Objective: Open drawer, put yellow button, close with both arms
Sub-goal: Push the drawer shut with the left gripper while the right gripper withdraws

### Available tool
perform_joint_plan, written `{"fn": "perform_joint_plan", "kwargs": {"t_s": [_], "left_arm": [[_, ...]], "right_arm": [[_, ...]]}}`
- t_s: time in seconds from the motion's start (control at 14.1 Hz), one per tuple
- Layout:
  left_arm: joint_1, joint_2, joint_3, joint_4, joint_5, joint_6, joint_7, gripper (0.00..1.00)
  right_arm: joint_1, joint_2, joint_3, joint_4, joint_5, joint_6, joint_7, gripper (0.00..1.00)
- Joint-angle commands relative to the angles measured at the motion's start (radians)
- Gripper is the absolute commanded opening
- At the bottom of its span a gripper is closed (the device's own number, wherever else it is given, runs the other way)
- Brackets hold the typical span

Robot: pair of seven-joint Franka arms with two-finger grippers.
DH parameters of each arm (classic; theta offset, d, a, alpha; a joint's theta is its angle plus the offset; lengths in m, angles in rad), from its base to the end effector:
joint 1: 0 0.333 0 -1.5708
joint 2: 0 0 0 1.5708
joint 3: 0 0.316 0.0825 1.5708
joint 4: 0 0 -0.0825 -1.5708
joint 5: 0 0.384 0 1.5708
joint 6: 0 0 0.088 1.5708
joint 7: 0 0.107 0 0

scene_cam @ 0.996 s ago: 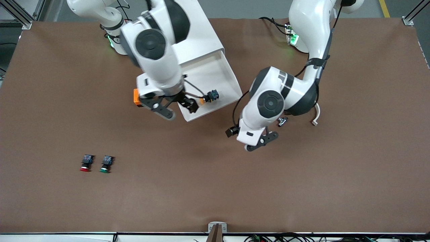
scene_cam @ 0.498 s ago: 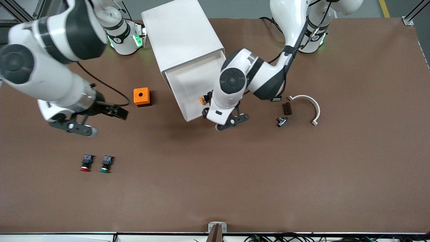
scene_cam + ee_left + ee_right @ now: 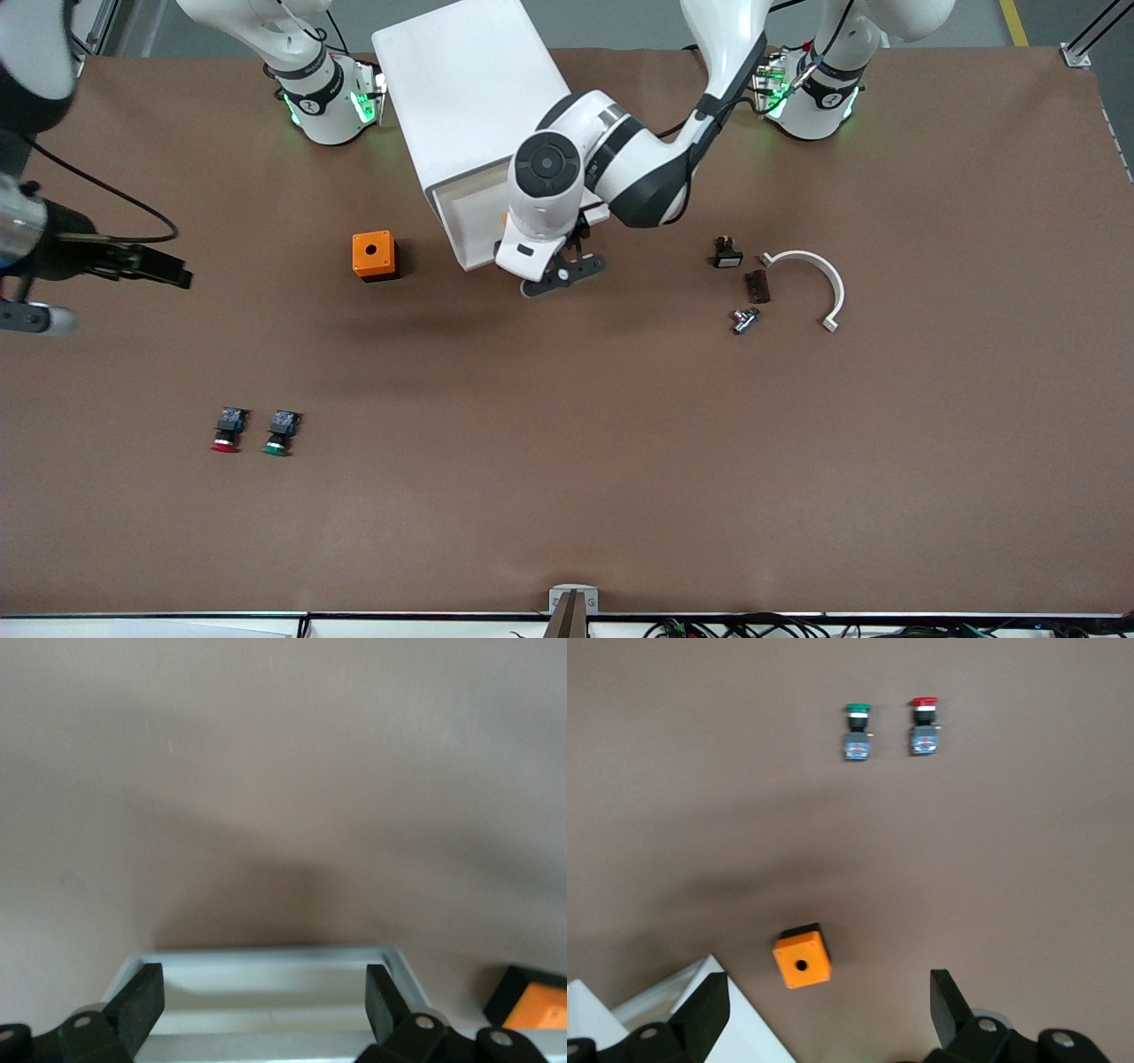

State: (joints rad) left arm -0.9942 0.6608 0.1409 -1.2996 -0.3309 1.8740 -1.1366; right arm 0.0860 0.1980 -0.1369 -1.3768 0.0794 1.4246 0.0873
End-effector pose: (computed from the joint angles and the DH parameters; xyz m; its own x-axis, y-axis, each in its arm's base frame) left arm 0.4403 -0.5773 0.3532 0.9070 0.3494 -0.2351 0.3622 -0.9320 0.0123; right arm 0.5980 -0.0126 0.5897 0.9802 -0.1269 -0.1517 -0.1343 -0.9902 -0.0395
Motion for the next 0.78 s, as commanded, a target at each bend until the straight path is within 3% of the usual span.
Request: {"fn": "perform_joint_plan", "kwargs": {"t_s": [0.0, 0.43, 0.71], "left_arm": [[-0.009, -0.007, -0.067, -0.016, 0.006, -0.009, -0.078, 1.0], [-0.009, -0.007, -0.164, -0.041, 0.006, -0.01, -0.19, 1.0], [0.006, -0.01, -0.172, -0.047, 0.015, -0.009, -0.264, 1.0]], "right_arm": [[-0.093, -0.015, 0.02, -0.005, -0.01, -0.013, -0.077, 1.0], [-0.129, -0.011, 0.023, -0.005, -0.026, -0.012, -0.077, 1.0], [-0.134, -0.008, 0.023, 0.042, -0.024, -0.012, -0.064, 1.0]]}}
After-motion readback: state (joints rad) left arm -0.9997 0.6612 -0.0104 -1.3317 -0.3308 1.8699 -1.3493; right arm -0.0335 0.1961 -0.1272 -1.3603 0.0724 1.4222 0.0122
